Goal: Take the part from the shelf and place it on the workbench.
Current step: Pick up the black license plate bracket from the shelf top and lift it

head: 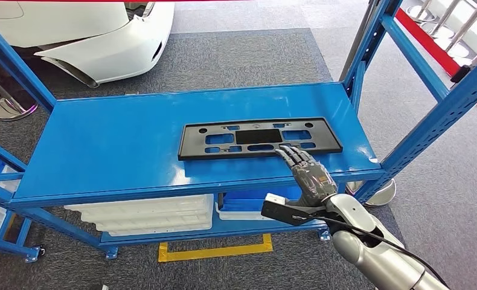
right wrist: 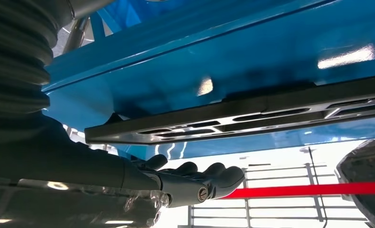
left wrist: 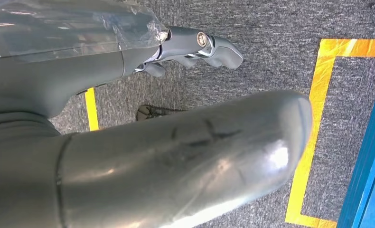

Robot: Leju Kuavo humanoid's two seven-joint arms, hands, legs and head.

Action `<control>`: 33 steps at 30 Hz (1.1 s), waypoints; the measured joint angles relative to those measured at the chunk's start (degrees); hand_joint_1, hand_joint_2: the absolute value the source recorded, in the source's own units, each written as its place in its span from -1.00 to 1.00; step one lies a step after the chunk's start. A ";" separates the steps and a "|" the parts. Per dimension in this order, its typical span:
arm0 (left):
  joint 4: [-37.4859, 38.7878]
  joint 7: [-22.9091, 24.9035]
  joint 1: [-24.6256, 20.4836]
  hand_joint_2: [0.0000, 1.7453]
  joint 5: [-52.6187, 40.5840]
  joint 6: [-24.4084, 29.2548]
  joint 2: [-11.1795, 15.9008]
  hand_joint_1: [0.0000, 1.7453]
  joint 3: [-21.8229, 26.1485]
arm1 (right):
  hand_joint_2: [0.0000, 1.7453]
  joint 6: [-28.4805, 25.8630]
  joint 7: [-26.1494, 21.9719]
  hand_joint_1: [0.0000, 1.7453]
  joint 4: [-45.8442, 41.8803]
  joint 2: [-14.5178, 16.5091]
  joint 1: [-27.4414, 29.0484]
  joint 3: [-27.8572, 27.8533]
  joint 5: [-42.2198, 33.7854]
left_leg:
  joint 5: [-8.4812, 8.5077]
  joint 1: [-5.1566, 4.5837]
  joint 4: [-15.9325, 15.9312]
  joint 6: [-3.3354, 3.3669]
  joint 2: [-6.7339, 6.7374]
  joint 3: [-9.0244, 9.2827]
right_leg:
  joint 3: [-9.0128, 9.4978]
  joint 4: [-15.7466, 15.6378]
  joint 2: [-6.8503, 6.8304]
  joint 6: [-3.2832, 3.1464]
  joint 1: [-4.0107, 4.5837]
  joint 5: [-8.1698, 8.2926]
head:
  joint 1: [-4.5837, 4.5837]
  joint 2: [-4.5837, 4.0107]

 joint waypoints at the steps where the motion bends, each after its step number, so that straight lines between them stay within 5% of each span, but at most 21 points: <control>1: 0.00 0.00 0.00 -1.00 0.01 -0.17 0.00 -1.00 -0.06 | 1.00 0.00 0.15 -1.00 0.03 0.00 0.00 0.10 -0.02 | 0.00 0.00 0.00 0.00 0.00 0.00 | 0.00 0.00 0.00 0.00 0.00 0.00 | 0.00 0.00; 21: 0.00 -0.07 0.02 -1.00 1.19 -2.04 0.01 -1.00 -0.26 | 1.00 0.44 2.61 -1.00 0.06 0.00 -0.01 0.48 0.29 | -0.06 -0.19 0.63 0.14 0.01 -0.43 | -0.19 -0.08 -0.17 0.31 -0.34 0.26 | -0.26 0.00; 25: 0.00 -0.08 0.01 -1.00 1.27 -2.21 0.01 -1.00 -0.26 | 1.00 0.55 2.76 -1.00 -0.01 -0.01 -0.20 0.48 0.37 | 0.44 0.23 -0.61 1.13 0.11 -0.12 | -0.47 0.36 -0.14 0.86 -0.28 0.00 | -0.24 0.01; 27: 0.00 -0.10 0.00 -1.00 1.30 -2.26 0.00 -1.00 -0.26 | 1.00 0.58 2.78 -1.00 -0.04 -0.02 -0.38 0.48 0.37 | 0.84 0.51 -1.50 1.59 0.20 0.27 | -3.05 5.04 0.02 1.10 -0.30 -1.96 | 0.29 0.00; 30: 0.00 -0.11 0.05 -1.00 1.48 -2.31 0.00 -1.00 -0.28 | 1.00 0.68 2.92 -1.00 0.02 -0.02 -0.25 0.48 0.37 | 0.65 0.55 -1.60 1.63 0.18 0.42 | -9.83 15.46 0.12 1.44 -0.53 -4.54 | 1.03 -0.01; 31: 0.00 -0.11 0.07 -1.00 1.52 -2.32 -0.01 -1.00 -0.28 | 1.00 0.70 2.95 -1.00 0.03 -0.02 -0.19 0.48 0.37 | 0.40 0.63 -1.53 1.51 0.13 0.63 | -10.86 15.97 0.12 1.56 -0.66 -3.42 | 1.18 -0.01; 33: 0.00 -0.11 0.08 -1.00 1.56 -2.33 -0.05 -1.00 -0.29 | 1.00 0.70 2.96 -1.00 0.04 -0.02 -0.18 0.48 0.37 | -0.48 0.95 -1.21 1.00 -0.04 1.45 | -9.71 10.43 0.09 1.82 -0.96 1.72 | 1.46 -0.01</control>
